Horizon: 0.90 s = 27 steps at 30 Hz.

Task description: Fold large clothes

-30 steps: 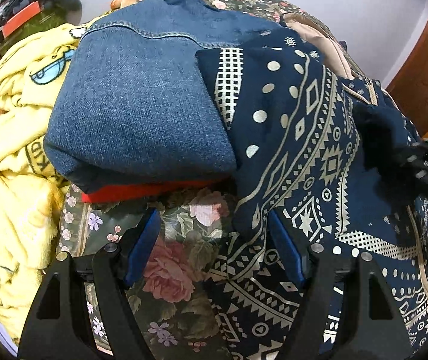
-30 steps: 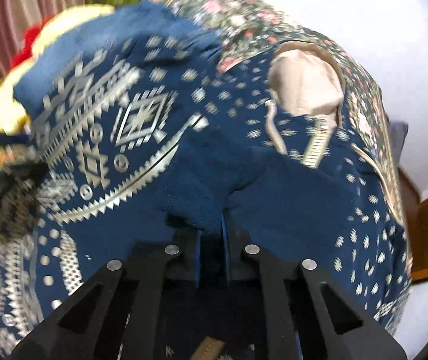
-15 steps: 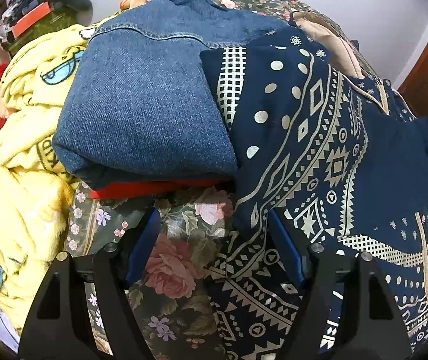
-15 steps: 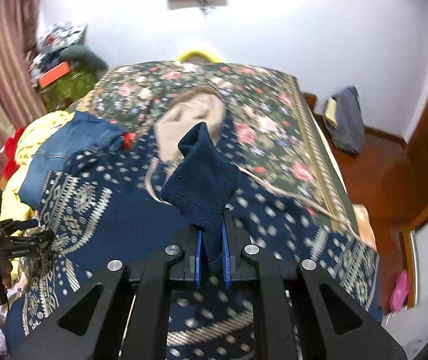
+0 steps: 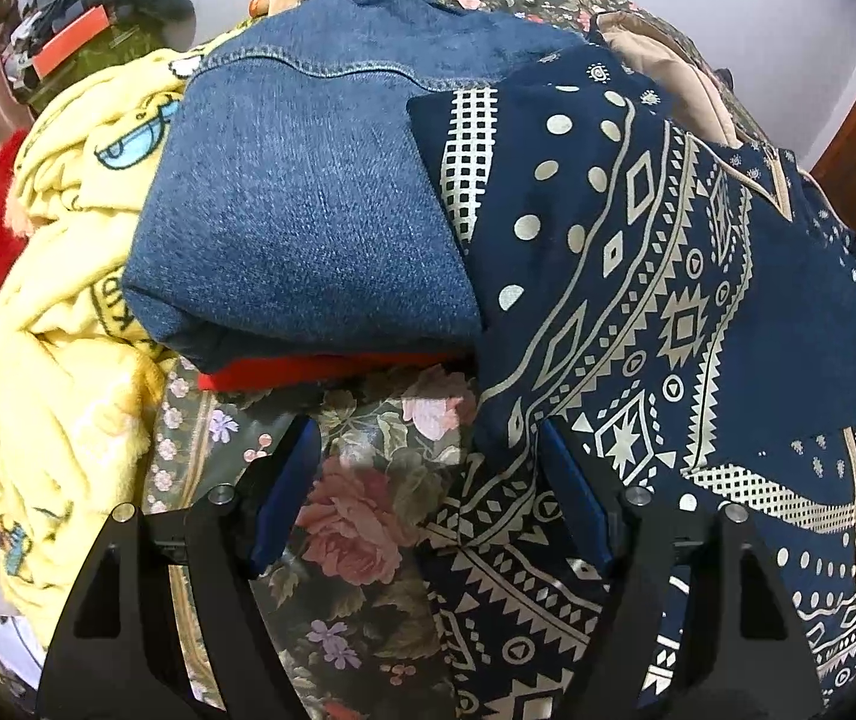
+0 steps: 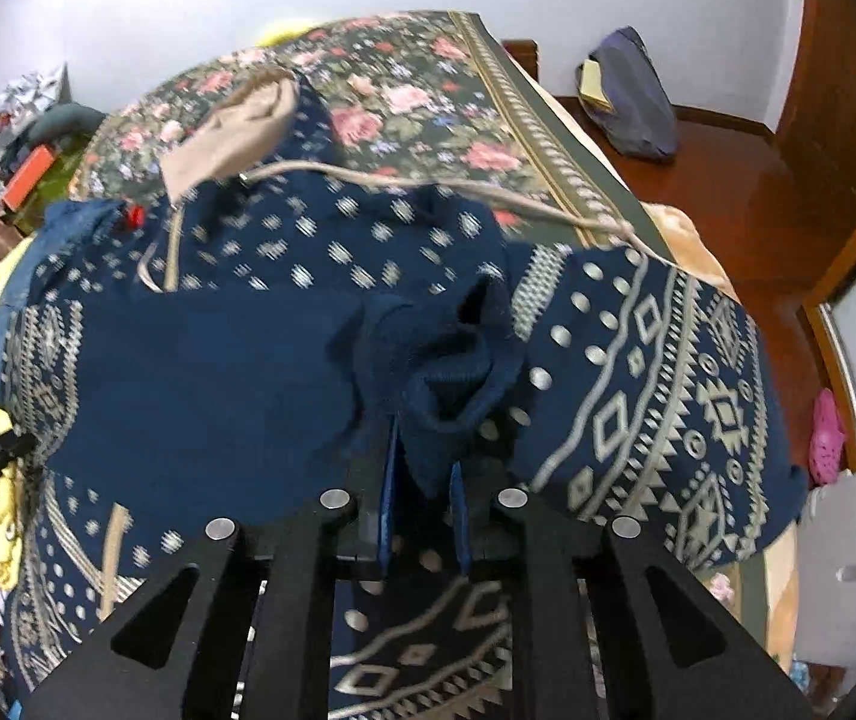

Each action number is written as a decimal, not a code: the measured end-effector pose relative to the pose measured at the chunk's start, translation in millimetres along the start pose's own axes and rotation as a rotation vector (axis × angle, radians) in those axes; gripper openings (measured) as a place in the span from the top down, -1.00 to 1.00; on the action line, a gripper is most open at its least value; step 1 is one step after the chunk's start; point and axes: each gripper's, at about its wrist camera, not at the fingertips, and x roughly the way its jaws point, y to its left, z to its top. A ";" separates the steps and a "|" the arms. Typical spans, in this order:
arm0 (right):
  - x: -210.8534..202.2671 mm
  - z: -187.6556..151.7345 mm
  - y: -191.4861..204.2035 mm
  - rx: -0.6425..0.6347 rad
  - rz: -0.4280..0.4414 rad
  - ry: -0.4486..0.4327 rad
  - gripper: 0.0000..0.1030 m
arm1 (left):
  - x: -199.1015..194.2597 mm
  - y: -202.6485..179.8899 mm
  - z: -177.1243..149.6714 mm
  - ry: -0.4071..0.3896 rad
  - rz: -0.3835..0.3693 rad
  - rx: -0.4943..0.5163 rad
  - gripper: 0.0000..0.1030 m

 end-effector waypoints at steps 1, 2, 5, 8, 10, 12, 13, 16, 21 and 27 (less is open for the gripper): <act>-1.2 0.2 -1.8 0.007 -0.019 0.014 0.49 | -3.3 -1.2 0.0 -0.002 0.006 0.006 -0.45; -4.0 0.1 -6.8 0.009 -0.029 0.018 0.42 | -6.4 -2.2 0.2 -0.004 0.010 0.011 -0.45; -20.1 1.4 -9.9 -0.010 -0.025 -0.010 0.28 | -22.1 -4.1 1.5 -0.031 0.011 0.033 -0.45; -41.6 2.6 -15.2 -0.020 -0.010 -0.041 0.05 | -45.8 -9.6 7.9 -0.080 -0.001 0.057 -0.45; -58.0 4.2 -21.7 -0.008 -0.001 -0.081 -0.19 | -59.5 -14.5 14.7 -0.112 -0.009 0.071 -0.45; -73.0 4.9 -30.6 0.008 0.014 -0.119 -0.25 | -75.4 -22.1 24.2 -0.151 -0.028 0.086 -0.45; -79.0 4.8 -34.7 0.019 0.018 -0.134 -0.27 | -82.7 -26.4 28.5 -0.171 -0.041 0.093 -0.45; -93.8 2.9 -53.0 0.075 0.021 -0.180 -0.41 | -99.0 -42.8 37.1 -0.218 -0.083 0.120 -0.45; -96.9 -10.4 -93.2 0.178 0.018 -0.184 -0.45 | -106.0 -80.9 51.1 -0.248 -0.147 0.169 -0.46; -71.4 -36.8 -140.4 0.317 0.008 -0.089 -0.45 | -86.0 -124.5 48.1 -0.210 -0.183 0.246 -0.46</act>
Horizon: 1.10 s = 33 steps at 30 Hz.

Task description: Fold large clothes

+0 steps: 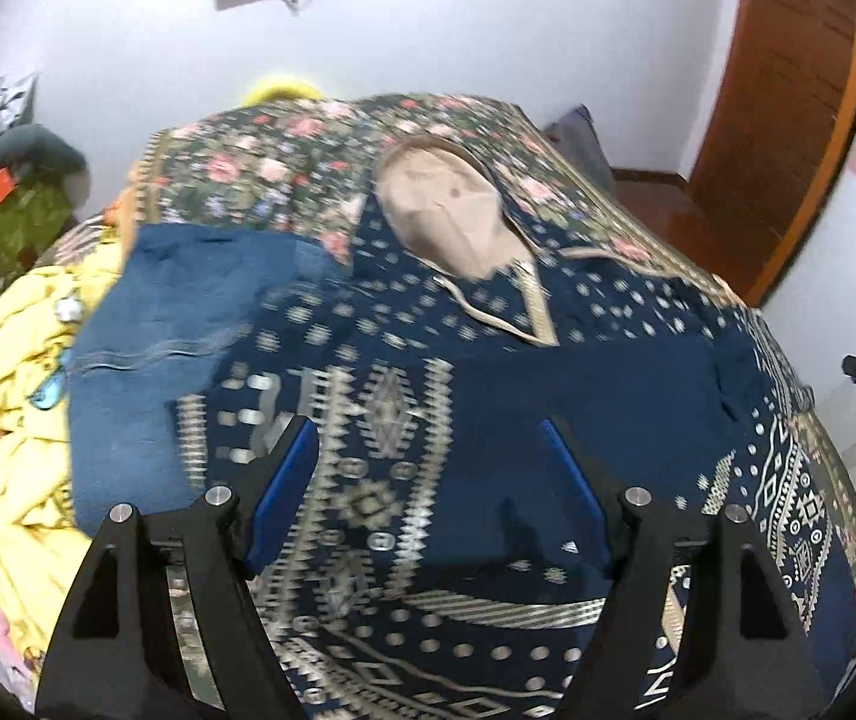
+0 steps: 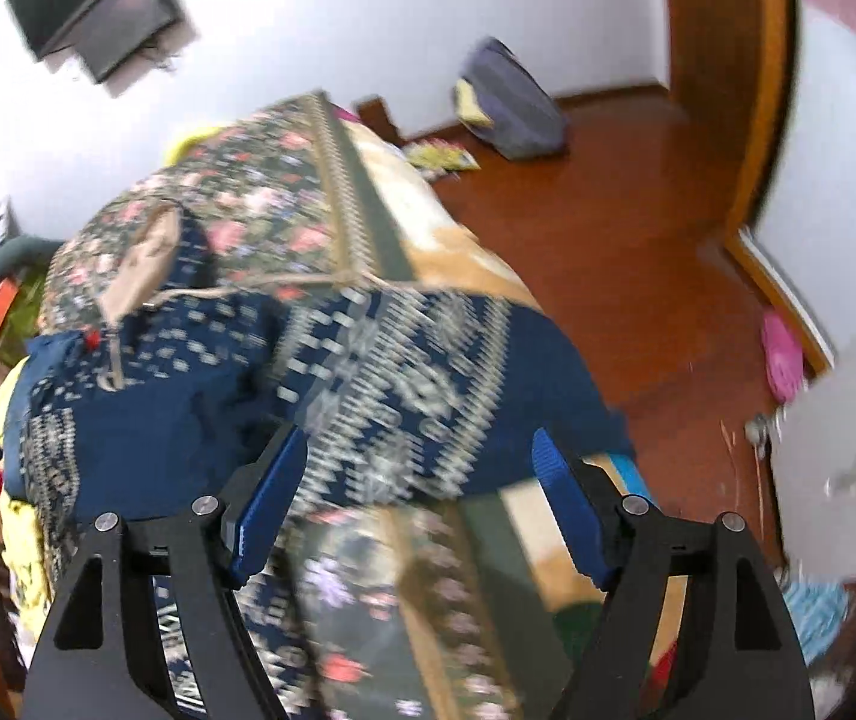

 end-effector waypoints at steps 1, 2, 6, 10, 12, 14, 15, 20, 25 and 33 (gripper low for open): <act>8.8 -3.0 -10.9 0.035 0.010 0.026 -0.45 | 4.0 -2.7 -2.4 0.007 -0.006 0.002 -0.46; 12.7 -4.4 -17.8 0.057 0.017 0.042 -0.45 | 10.9 -7.4 -4.5 0.023 -0.016 0.004 -0.46; 39.9 -8.4 -39.1 0.157 0.068 0.117 -0.45 | 31.1 -16.0 -11.7 0.067 -0.030 0.003 -0.45; 66.7 -6.7 -48.5 0.247 0.131 0.148 -0.46 | 41.2 -17.1 -16.2 0.086 -0.027 0.000 -0.46; 74.1 -3.6 -48.8 0.268 0.132 0.133 -0.50 | 43.7 -15.9 -16.2 0.091 -0.024 -0.006 -0.46; 79.7 1.2 -47.6 0.281 0.127 0.115 -0.50 | 45.8 -13.3 -17.0 0.096 -0.020 -0.014 -0.46; 82.6 4.8 -46.9 0.286 0.120 0.107 -0.50 | 46.9 -12.3 -17.5 0.098 -0.017 -0.017 -0.46; 84.0 19.8 -36.9 0.250 0.049 0.061 -0.25 | 49.3 -9.2 -21.2 0.104 0.000 -0.014 -0.45; 71.4 32.6 -17.3 0.133 -0.073 0.009 0.69 | 42.8 -7.5 -25.2 0.091 0.009 -0.007 -0.45; 9.0 57.6 50.0 -0.081 -0.074 -0.156 0.81 | 15.9 0.2 -24.5 0.041 0.007 -0.010 -0.46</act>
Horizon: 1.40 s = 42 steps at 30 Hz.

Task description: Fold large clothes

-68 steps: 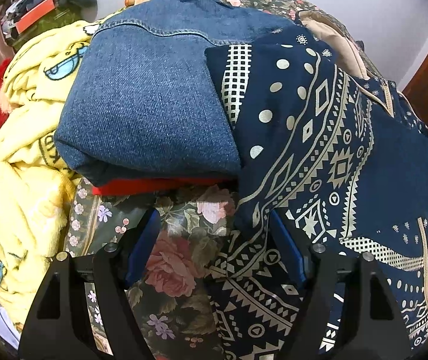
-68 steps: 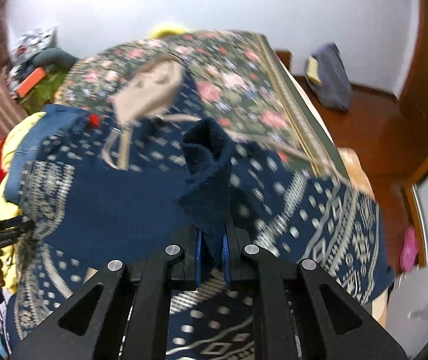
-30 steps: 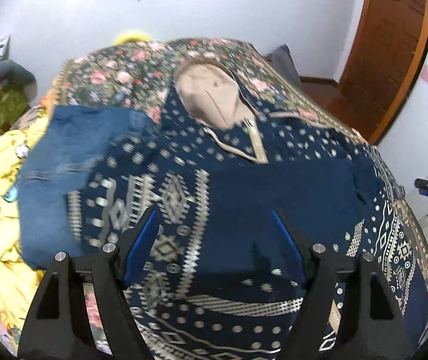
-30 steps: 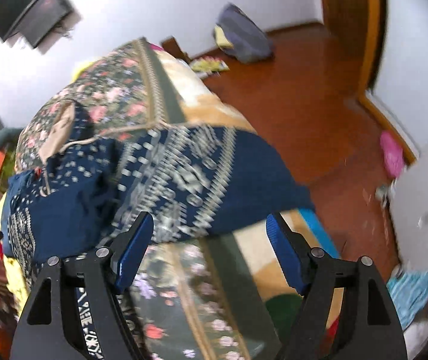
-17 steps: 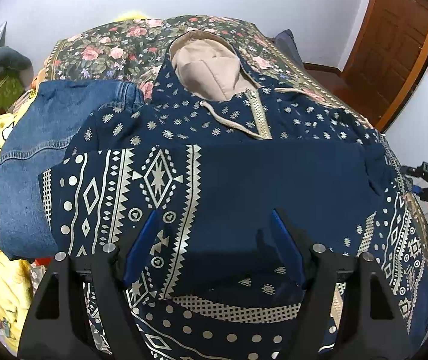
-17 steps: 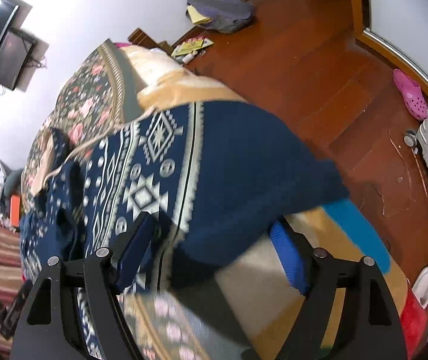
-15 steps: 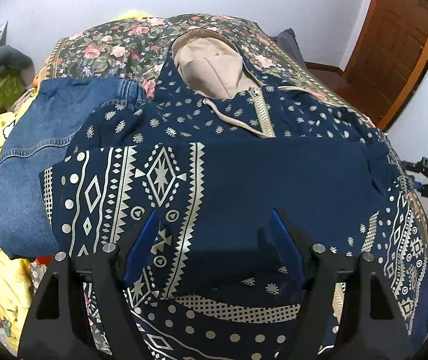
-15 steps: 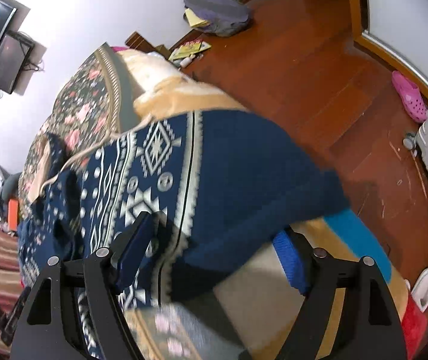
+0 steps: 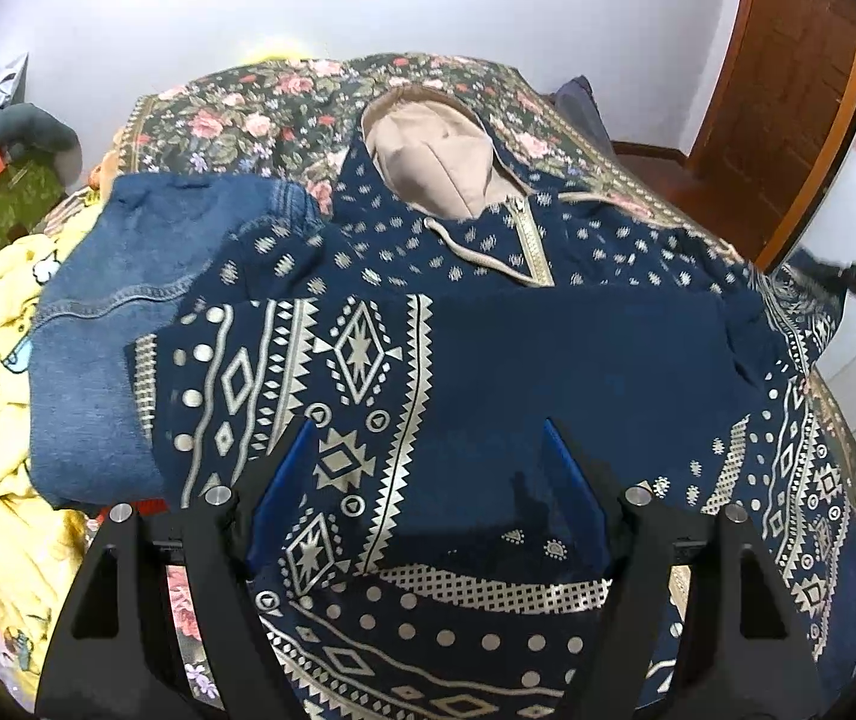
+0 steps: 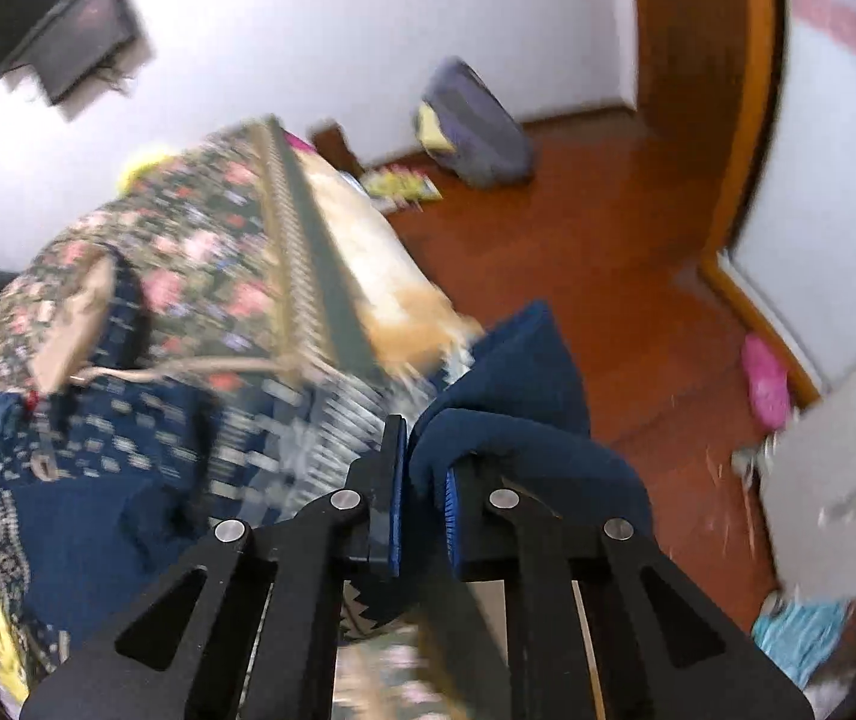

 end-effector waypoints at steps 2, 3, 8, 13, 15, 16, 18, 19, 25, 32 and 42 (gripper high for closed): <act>-19.4 9.7 23.2 -0.048 0.035 -0.043 0.81 | -7.6 1.7 -0.7 -0.012 0.000 0.002 -0.46; -27.4 11.9 33.4 -0.069 0.054 -0.058 0.82 | -12.7 2.7 -1.5 -0.022 -0.001 0.005 -0.46; -54.0 9.8 104.6 -0.196 0.195 -0.073 0.82 | -27.9 6.4 -7.0 -0.045 -0.008 0.007 -0.46; -38.5 -20.2 152.9 -0.301 0.277 0.012 0.82 | -34.6 14.0 -16.8 -0.042 -0.013 -0.004 -0.46; -23.6 -35.8 165.4 -0.330 0.296 0.072 0.82 | -36.0 17.2 -21.0 -0.038 -0.015 -0.007 -0.46; -14.7 -43.5 171.3 -0.342 0.300 0.106 0.82 | -36.6 19.2 -23.9 -0.034 -0.016 -0.009 -0.46; -0.1 -59.3 181.2 -0.362 0.301 0.167 0.82 | -37.0 21.5 -28.5 -0.028 -0.018 -0.011 -0.46; 7.7 -66.6 183.3 -0.368 0.297 0.198 0.81 | -36.7 23.3 -31.6 -0.023 -0.018 -0.012 -0.46; 27.4 -89.5 185.5 -0.399 0.258 0.349 0.54 | -31.6 31.9 -43.7 0.004 -0.017 -0.029 -0.46; 11.2 -83.7 174.6 -0.378 0.312 0.396 0.07 | -20.7 33.1 -46.1 0.028 -0.026 -0.052 -0.45; -24.7 -41.5 103.4 -0.180 0.212 0.172 -0.33 | -13.8 14.1 -36.3 0.019 -0.031 -0.019 -0.46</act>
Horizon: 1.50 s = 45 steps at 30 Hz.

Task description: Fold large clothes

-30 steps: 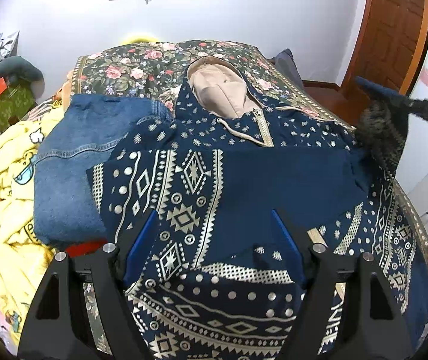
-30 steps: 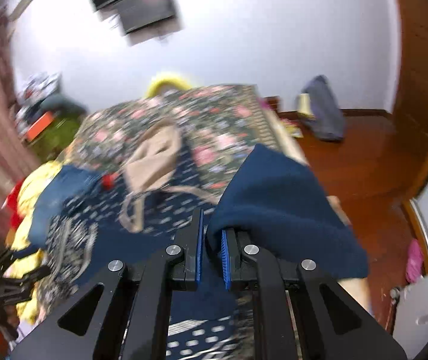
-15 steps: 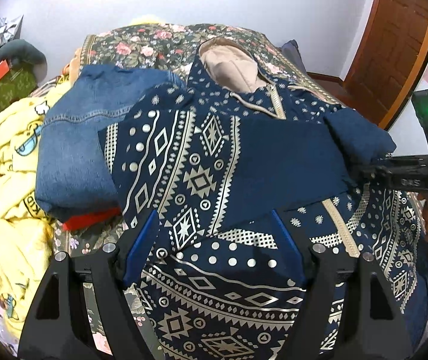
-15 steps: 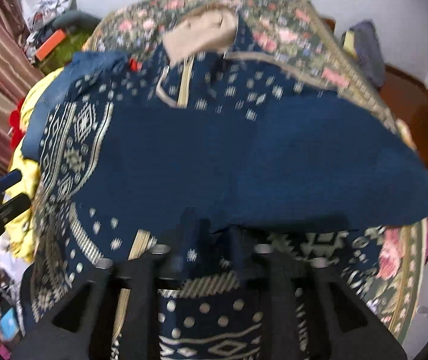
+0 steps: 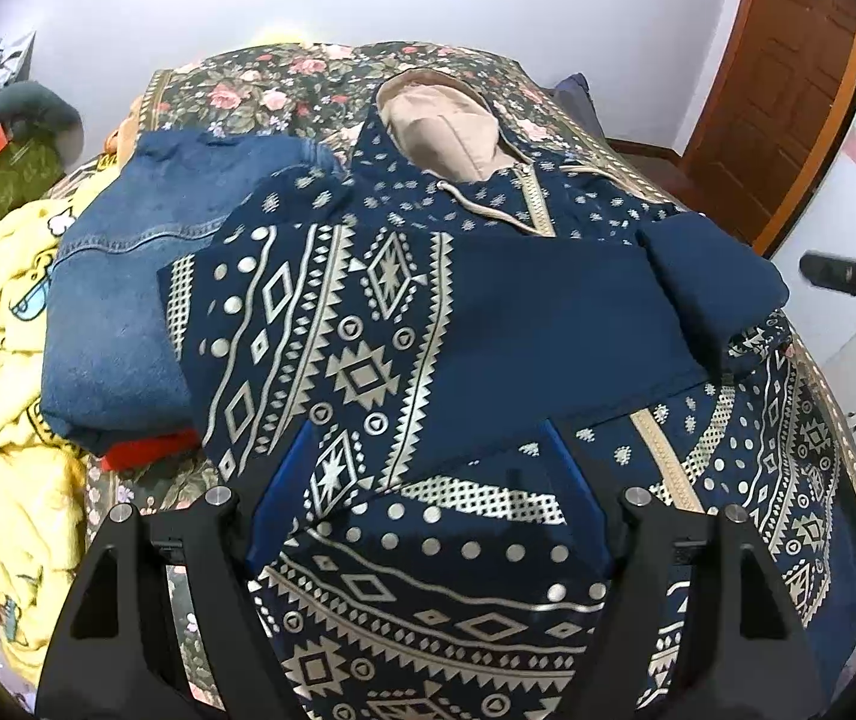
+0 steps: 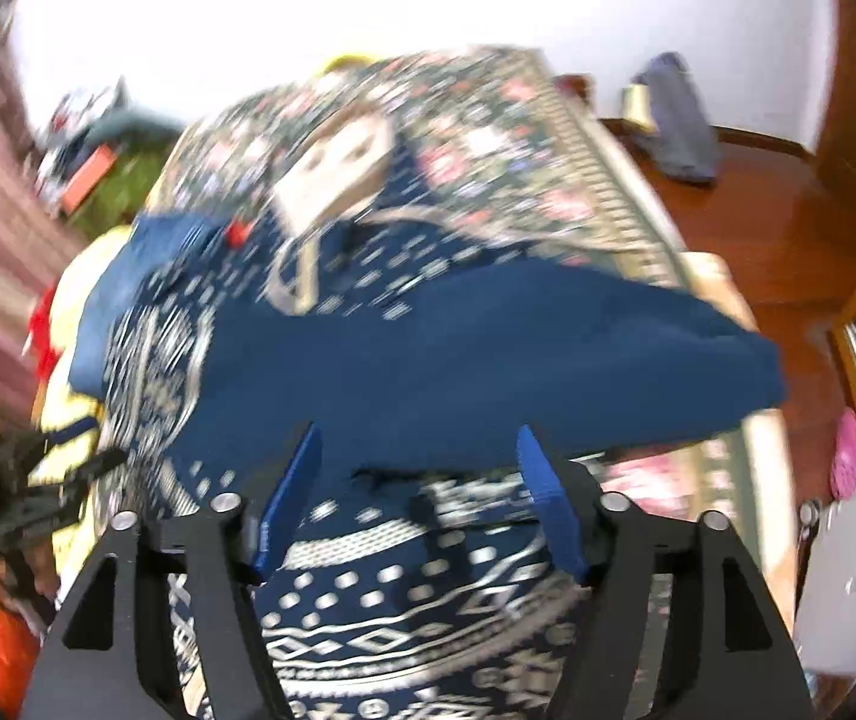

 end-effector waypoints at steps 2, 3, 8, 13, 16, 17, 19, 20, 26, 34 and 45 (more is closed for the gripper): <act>1.2 1.2 -23.2 0.067 -0.021 -0.008 -0.33 | 1.6 -3.7 1.6 -0.002 -0.002 0.004 -0.46; 3.0 2.0 -33.4 0.099 -0.030 -0.006 -0.33 | 2.7 -5.2 1.9 -0.001 -0.004 0.005 -0.46; 30.6 -3.0 -84.7 0.271 -0.051 0.040 -0.33 | 14.0 -11.4 3.5 0.017 -0.009 0.009 -0.46; 62.7 -10.4 -107.4 0.393 0.021 0.085 -0.33 | 25.5 -16.3 6.0 0.034 -0.014 0.012 -0.45; 66.7 -7.5 -106.4 0.388 0.020 0.029 -0.33 | 29.8 -17.7 8.3 0.036 -0.016 0.011 -0.46; 69.7 -4.8 -104.7 0.385 0.018 0.018 -0.33 | 30.7 -17.9 9.0 0.037 -0.016 0.010 -0.46; 72.2 -0.7 -103.1 0.376 0.005 -0.002 -0.15 | 32.6 -18.5 10.8 0.037 -0.017 0.010 -0.46; 74.4 2.1 -102.3 0.370 -0.008 -0.011 -0.05 | 32.9 -18.8 11.3 0.036 -0.016 0.009 -0.46; 63.6 16.3 -86.3 0.298 -0.073 -0.077 0.87 | 26.8 -19.9 13.2 0.014 -0.011 0.017 -0.46; 4.6 47.3 0.7 0.045 -0.029 -0.215 0.89 | 3.0 -15.7 11.7 -0.043 0.014 0.038 -0.46; 8.5 42.9 144.7 -0.149 0.234 -0.148 0.89 | -42.1 10.6 2.3 -0.127 0.021 0.010 -0.46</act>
